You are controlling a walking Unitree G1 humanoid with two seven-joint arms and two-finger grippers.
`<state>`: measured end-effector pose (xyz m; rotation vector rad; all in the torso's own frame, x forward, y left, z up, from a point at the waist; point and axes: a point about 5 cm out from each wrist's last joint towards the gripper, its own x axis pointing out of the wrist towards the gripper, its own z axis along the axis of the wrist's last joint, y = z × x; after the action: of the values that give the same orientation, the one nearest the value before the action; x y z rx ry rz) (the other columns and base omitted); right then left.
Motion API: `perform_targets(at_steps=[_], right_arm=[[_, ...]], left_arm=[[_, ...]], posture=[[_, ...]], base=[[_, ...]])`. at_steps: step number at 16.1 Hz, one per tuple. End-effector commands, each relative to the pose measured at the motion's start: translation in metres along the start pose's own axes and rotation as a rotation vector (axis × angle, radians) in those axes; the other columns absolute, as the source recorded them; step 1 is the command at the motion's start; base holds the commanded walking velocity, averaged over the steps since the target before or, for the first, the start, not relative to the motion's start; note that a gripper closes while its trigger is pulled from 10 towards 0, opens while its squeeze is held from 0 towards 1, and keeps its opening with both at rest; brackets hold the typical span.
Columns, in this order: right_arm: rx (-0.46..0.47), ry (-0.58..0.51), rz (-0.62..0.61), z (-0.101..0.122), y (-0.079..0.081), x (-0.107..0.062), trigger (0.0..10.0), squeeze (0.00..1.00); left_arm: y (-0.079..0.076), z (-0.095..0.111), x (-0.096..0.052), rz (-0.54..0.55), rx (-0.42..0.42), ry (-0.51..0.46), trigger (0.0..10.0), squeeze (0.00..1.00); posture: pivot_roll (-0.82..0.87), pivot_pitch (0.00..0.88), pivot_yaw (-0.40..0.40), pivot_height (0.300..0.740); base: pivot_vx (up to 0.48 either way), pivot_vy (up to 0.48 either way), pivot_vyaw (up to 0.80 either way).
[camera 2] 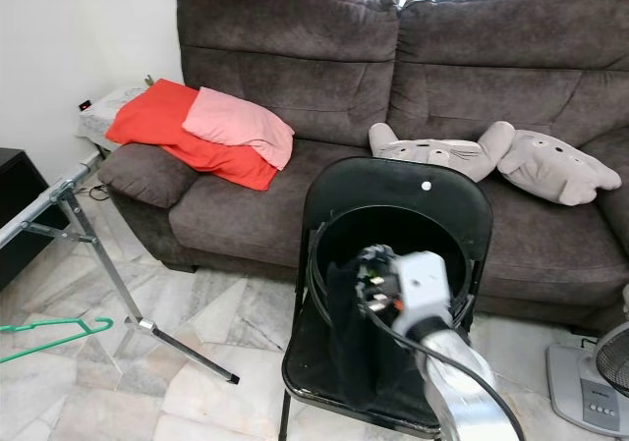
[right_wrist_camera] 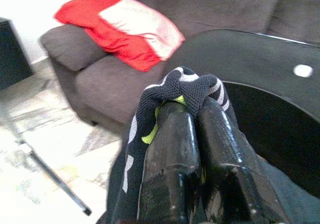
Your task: Hang hanger
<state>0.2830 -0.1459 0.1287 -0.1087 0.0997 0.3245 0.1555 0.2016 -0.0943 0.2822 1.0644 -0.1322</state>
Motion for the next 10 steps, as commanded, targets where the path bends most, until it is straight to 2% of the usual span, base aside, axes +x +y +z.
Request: perform_targets(at_steps=[1,3,4,6,8,10], right_arm=[[0.014,0.029,0.055,-0.004,0.004,0.008,0.0,0.0],[-0.001,0.07,0.12,-0.01,0.009,0.015,0.0,0.0],[-0.005,0.145,0.151,-0.02,0.012,0.019,0.0,0.0],[-0.025,0.215,0.212,-0.034,0.019,0.016,0.0,0.0],[0.0,0.25,0.233,-0.043,0.019,0.013,0.0,0.0],[-0.013,0.271,0.257,-0.049,0.02,0.012,0.0,0.0]], left_arm=[[0.0,-0.004,-0.001,-0.003,0.001,0.015,10.0,0.0],[0.0,-0.004,0.0,-0.002,0.0,0.014,10.0,0.0],[0.001,-0.003,0.0,0.001,-0.004,0.013,10.0,0.0],[0.001,-0.003,0.0,0.002,-0.004,0.012,10.0,0.0],[0.001,-0.003,0.0,0.002,0.0,0.012,10.0,0.0],[0.001,-0.002,0.0,0.001,0.003,0.012,10.0,0.0]], posture=[[-0.06,0.042,0.026,0.74],[-0.05,0.038,0.023,0.74],[-0.05,0.037,0.024,0.74],[-0.05,0.039,0.028,0.74],[-0.05,0.04,0.031,0.74],[-0.05,0.041,0.032,0.74]], base=[[0.0,0.0,0.0],[0.0,0.0,0.0],[0.0,0.0,0.0],[0.0,0.0,0.0],[0.0,0.0,0.0],[0.0,0.0,0.0]])
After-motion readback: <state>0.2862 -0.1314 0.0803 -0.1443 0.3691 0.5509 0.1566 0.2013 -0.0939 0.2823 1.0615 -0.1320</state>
